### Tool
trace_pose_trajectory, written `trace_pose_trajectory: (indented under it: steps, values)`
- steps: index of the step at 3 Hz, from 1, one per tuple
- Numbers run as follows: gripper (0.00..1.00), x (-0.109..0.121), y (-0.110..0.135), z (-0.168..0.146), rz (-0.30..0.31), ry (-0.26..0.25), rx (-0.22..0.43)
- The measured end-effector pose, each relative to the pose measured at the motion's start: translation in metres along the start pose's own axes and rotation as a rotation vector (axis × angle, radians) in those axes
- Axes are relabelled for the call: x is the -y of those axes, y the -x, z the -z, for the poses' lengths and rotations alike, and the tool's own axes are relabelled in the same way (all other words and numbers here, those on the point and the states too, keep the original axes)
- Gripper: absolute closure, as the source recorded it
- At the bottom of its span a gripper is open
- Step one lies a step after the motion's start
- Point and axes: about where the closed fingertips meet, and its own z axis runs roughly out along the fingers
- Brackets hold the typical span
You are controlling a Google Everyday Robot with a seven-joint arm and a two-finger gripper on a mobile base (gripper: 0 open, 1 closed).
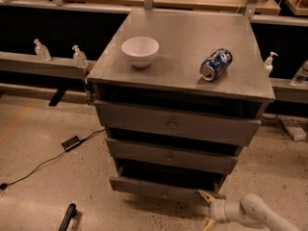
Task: Open bottom drawer
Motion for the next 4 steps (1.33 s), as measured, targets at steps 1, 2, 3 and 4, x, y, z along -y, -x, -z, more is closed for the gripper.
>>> trace_pose_trajectory:
  steps: [1,2,3,4]
  values:
    - [0.13,-0.041,0.002,0.018,-0.051,-0.018,0.026]
    - [0.36,-0.052,0.003,0.019,-0.057,-0.031,0.052]
    - [0.59,-0.038,0.01,0.012,-0.023,-0.038,0.077]
    - [0.83,-0.016,0.019,0.011,0.016,-0.053,0.077]
